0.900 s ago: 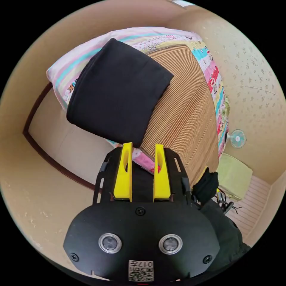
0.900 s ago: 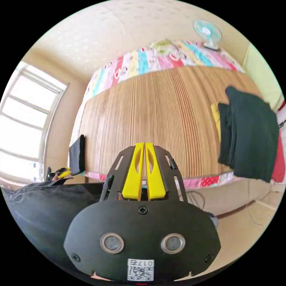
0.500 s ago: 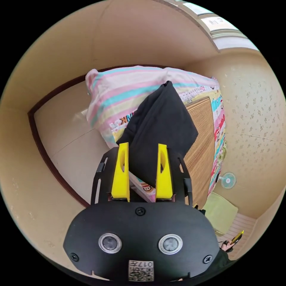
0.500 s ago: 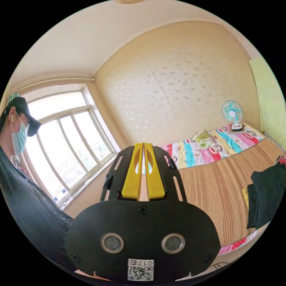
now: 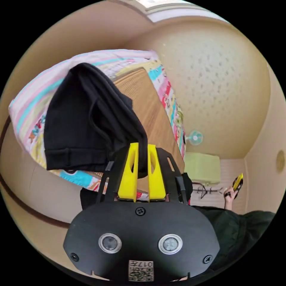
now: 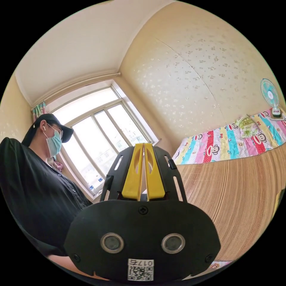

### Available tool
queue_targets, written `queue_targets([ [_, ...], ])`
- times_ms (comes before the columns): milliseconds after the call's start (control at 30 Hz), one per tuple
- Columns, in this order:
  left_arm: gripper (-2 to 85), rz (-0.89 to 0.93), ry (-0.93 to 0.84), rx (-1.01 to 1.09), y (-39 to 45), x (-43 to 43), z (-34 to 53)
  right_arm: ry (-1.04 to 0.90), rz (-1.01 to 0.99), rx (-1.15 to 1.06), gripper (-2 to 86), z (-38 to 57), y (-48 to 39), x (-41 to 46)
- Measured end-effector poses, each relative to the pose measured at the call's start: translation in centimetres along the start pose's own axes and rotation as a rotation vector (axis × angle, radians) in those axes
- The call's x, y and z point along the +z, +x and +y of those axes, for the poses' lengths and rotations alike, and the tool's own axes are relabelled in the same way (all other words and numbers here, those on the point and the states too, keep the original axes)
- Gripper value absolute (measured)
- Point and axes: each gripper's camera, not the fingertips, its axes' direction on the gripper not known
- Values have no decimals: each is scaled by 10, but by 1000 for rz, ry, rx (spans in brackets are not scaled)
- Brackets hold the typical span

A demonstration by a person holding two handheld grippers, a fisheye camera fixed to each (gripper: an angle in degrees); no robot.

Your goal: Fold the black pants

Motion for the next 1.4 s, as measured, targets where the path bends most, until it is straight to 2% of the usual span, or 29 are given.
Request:
queue_targets([
  [67,55,73,-171,251,78,49,11,-20,-58,29,2,8,14,19],
  [133,58,121,-356,392,118,96,30,-23,-84,48,2,15,26,34],
  [167,56,152,-503,426,129,126,44,-31,-104,64,2,20,33,44],
  [233,46,228,-645,417,129,153,62,-36,-134,77,3,26,43,55],
  [300,50,307,-567,321,109,144,67,-40,-137,83,3,33,50,63],
  [400,108,347,-276,13,38,94,60,-74,-101,97,3,47,65,72],
  [467,121,262,-32,-221,-23,44,65,-79,-80,118,4,60,78,80],
  [567,156,97,160,-500,-85,0,79,-61,-93,146,4,75,95,91],
  [633,164,71,221,-581,-107,-11,81,-56,-99,166,4,83,105,101],
  [700,154,130,237,-532,-116,-6,68,-60,-106,180,4,90,115,112],
  [800,103,101,164,-496,-129,25,35,-94,-103,184,4,100,128,136],
  [833,77,123,106,-542,-138,47,26,-124,-91,178,4,103,132,147],
  [900,53,265,126,-528,-133,72,19,-193,-61,161,5,107,136,167],
  [933,51,312,140,-429,-109,82,13,-256,-29,154,5,111,139,183],
  [1000,50,281,94,-144,-42,93,4,-344,27,160,7,118,145,207],
  [1067,51,195,-32,198,62,124,21,-397,34,151,11,127,154,235],
  [1167,62,122,-207,490,157,194,78,-430,12,171,22,138,172,270],
  [1267,64,31,-449,676,201,288,151,-571,41,192,46,165,205,319],
  [1400,51,-39,-543,757,211,350,223,-874,130,227,108,221,250,397],
])
